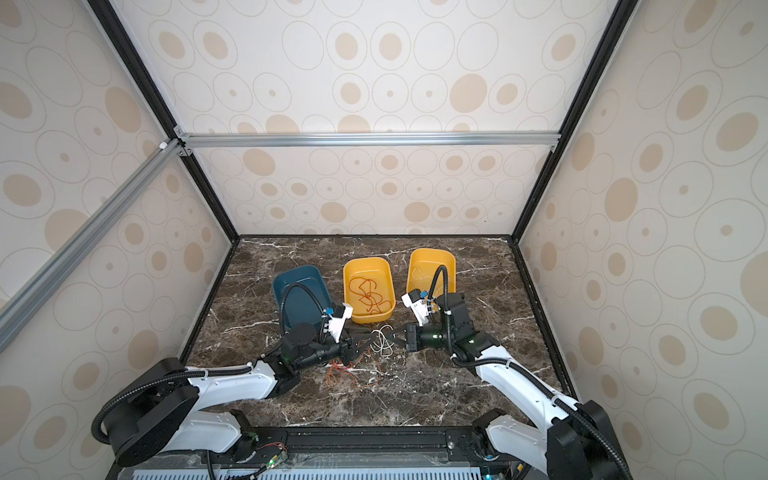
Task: Untangle the cables
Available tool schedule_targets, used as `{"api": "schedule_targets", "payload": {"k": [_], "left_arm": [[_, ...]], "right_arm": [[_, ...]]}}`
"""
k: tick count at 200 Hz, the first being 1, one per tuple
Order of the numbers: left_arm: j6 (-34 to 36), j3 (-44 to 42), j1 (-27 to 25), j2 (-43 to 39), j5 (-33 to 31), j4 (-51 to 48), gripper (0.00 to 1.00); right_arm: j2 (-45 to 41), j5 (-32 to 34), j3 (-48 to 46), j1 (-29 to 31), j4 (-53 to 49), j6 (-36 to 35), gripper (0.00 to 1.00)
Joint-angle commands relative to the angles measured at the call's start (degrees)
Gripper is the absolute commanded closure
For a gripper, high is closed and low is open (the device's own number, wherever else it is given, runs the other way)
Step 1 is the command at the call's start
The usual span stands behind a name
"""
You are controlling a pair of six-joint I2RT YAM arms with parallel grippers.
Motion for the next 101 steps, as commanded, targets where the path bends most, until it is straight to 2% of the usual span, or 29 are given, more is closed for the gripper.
{"api": "schedule_targets", "payload": {"k": [1, 22, 46, 61, 77, 86, 96, 101], "left_arm": [[-0.91, -0.19, 0.39, 0.07, 1.32, 3.38, 0.74], [-1.26, -0.24, 0.38, 0.78, 2.51, 4.1, 0.75], [0.05, 0.33, 0.38, 1.34, 0.49, 1.01, 0.98], [0.66, 0.25, 0.33, 0.96, -1.74, -0.46, 1.0], [0.77, 0.11, 0.38, 0.24, -3.24, -1.05, 1.0], [0.77, 0.08, 0.31, -0.1, -3.44, -1.05, 1.0], [0.64, 0.15, 0.38, -0.56, -3.52, -1.05, 1.0], [0.42, 0.15, 0.43, -0.72, -3.51, -1.12, 1.0]], "right_arm": [[-0.24, 0.73, 2.15, 0.32, -0.12, -1.81, 1.0], [-0.17, 1.61, 2.33, 0.36, -0.29, -2.03, 1.0], [-0.01, 1.53, 3.06, 0.39, -1.72, -3.22, 1.0], [-0.16, 1.95, 3.59, 0.36, -3.78, -4.83, 0.99], [-0.34, 3.91, 3.54, 0.4, -5.45, -5.95, 0.9], [-0.23, 4.89, 3.13, 0.36, -5.48, -5.94, 0.76], [0.08, 5.04, 2.41, 0.37, -4.64, -5.73, 0.66], [0.34, 5.14, 2.04, 0.4, -4.21, -5.53, 0.64]]}}
